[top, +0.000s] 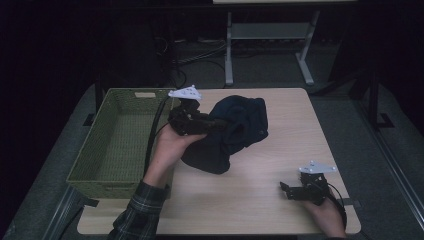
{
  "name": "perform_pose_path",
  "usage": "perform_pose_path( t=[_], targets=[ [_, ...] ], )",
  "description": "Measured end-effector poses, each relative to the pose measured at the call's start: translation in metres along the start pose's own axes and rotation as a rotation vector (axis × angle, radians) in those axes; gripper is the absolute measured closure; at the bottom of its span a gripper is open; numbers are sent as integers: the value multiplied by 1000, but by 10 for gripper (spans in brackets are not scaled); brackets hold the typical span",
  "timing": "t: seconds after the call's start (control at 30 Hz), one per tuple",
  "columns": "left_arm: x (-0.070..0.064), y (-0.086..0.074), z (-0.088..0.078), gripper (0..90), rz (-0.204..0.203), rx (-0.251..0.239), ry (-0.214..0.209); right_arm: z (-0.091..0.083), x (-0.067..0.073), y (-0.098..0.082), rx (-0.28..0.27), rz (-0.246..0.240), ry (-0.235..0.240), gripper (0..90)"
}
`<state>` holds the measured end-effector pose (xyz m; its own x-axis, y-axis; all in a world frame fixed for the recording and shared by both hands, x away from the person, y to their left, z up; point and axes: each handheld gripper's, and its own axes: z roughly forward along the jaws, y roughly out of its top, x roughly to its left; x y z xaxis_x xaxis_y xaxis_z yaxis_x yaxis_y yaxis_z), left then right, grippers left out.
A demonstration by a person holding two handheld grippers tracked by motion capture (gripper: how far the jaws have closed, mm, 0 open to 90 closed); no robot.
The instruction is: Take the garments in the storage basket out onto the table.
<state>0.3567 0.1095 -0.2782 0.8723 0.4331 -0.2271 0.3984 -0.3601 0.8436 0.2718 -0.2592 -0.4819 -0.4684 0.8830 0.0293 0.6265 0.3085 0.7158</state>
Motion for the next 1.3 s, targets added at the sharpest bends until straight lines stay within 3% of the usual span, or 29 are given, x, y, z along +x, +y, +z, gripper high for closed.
perform_pose_path(
  t=[0.57,0.83,1.13,1.3],
  targets=[
    [4,-44,74,722,-94,67,-14,0,0,0,2,-1,3,94],
    [8,-61,108,721,-119,115,-12,0,0,0,4,-2,2,94],
    [15,-77,132,722,-168,136,-16,0,0,0,4,-1,3,94],
    [15,-85,144,723,-156,175,-6,0,0,0,4,-3,2,94]
  ],
)
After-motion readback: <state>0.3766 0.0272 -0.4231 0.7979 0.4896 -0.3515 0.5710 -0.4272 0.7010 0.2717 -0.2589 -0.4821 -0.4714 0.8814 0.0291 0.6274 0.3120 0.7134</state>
